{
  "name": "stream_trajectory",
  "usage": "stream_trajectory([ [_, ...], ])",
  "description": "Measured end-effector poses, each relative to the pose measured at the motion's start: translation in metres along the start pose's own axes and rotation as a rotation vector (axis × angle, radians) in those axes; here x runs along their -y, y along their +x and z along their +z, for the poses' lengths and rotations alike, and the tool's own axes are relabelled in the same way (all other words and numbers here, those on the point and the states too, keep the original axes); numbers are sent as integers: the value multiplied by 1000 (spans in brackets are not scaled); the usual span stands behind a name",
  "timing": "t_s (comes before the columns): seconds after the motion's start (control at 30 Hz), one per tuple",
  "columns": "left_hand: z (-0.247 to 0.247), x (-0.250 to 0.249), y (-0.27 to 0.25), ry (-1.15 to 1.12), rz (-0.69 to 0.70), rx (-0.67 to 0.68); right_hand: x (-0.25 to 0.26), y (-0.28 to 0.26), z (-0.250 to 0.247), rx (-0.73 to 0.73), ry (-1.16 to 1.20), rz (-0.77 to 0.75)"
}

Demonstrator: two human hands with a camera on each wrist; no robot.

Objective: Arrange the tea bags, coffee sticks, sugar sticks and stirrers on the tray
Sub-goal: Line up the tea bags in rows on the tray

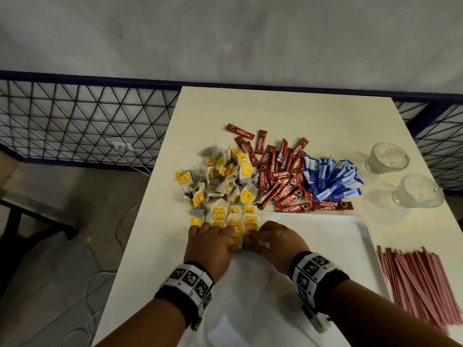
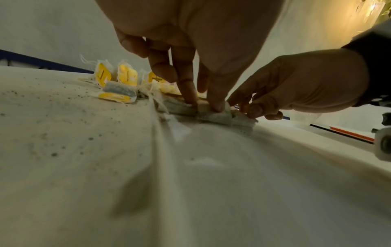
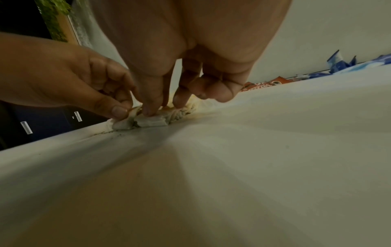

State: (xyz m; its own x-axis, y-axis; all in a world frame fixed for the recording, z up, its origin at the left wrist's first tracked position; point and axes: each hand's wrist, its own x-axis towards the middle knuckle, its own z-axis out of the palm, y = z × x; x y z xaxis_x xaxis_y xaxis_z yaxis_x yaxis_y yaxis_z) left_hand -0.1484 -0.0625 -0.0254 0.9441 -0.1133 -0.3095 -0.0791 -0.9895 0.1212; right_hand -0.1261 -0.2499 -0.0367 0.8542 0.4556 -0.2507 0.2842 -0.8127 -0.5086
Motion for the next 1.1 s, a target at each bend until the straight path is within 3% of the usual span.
stream_trajectory([
  [0.17,0,-1,4,-64,-82,-22,-1,0,2,-4,-7,16],
  [0.4,-4,0,16,-59,-1,-43,1,0,1,2,-21,18],
  [0.7,-4,2,4,32,105,66,3,1,0,59,-54,62],
  [1.1,-17,2,6,32,153,66,6,1,-15,48,-12,68],
])
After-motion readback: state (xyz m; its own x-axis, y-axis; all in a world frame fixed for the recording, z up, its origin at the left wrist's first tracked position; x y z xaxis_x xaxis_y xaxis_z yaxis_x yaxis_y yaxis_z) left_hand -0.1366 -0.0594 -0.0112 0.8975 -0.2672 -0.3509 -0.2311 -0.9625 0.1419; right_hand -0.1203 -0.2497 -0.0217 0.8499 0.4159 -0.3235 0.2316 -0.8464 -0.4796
